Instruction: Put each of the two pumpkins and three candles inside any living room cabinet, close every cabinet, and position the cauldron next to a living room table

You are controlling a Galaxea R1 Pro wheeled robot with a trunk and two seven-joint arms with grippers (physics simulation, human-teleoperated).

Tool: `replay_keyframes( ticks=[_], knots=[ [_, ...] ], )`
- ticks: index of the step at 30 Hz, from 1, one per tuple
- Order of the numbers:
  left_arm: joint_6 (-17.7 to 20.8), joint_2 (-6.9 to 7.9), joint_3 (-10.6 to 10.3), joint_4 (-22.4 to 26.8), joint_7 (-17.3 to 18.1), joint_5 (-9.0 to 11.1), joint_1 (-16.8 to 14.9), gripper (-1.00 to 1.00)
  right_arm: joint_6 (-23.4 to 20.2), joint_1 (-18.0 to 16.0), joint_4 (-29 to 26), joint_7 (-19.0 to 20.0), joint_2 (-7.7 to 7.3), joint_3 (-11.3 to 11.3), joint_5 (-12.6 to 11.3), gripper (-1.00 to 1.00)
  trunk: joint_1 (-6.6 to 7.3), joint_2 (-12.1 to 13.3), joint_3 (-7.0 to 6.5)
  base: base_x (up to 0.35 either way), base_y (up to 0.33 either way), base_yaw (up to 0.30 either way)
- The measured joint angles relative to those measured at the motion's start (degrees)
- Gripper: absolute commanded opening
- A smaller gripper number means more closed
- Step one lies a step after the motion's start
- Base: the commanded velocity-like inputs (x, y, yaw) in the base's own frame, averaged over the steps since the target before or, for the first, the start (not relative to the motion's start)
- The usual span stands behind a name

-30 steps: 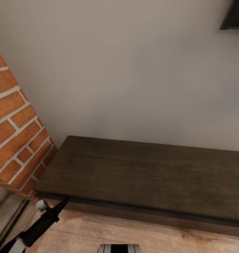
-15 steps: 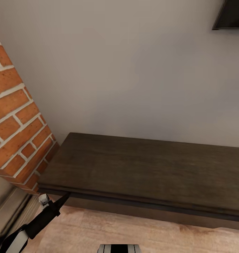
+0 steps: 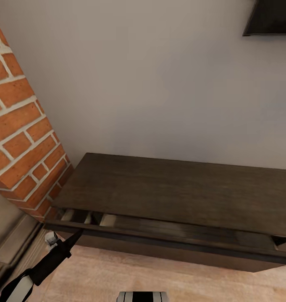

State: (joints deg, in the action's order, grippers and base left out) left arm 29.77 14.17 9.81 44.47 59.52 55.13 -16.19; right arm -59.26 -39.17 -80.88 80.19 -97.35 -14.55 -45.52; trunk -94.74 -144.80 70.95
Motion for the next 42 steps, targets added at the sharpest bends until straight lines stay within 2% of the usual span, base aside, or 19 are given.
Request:
replay_keyframes(
  ticks=[17,42],
  knots=[
    [-0.02,-0.01,-0.01,-1.73,0.14,3.95,-0.01,-1.00,0.00,0.03,0.00,0.00,0.09,0.01,0.00,-1.00,-0.01,0.00,0.00,-0.237,0.000,0.000],
    [0.06,0.01,1.44,-1.72,0.19,2.93,-0.01,-1.00,0.04,-0.01,0.00,0.00,0.32,0.11,0.09,-1.00,0.02,0.00,0.00,-0.094,0.000,0.000]
  ],
)
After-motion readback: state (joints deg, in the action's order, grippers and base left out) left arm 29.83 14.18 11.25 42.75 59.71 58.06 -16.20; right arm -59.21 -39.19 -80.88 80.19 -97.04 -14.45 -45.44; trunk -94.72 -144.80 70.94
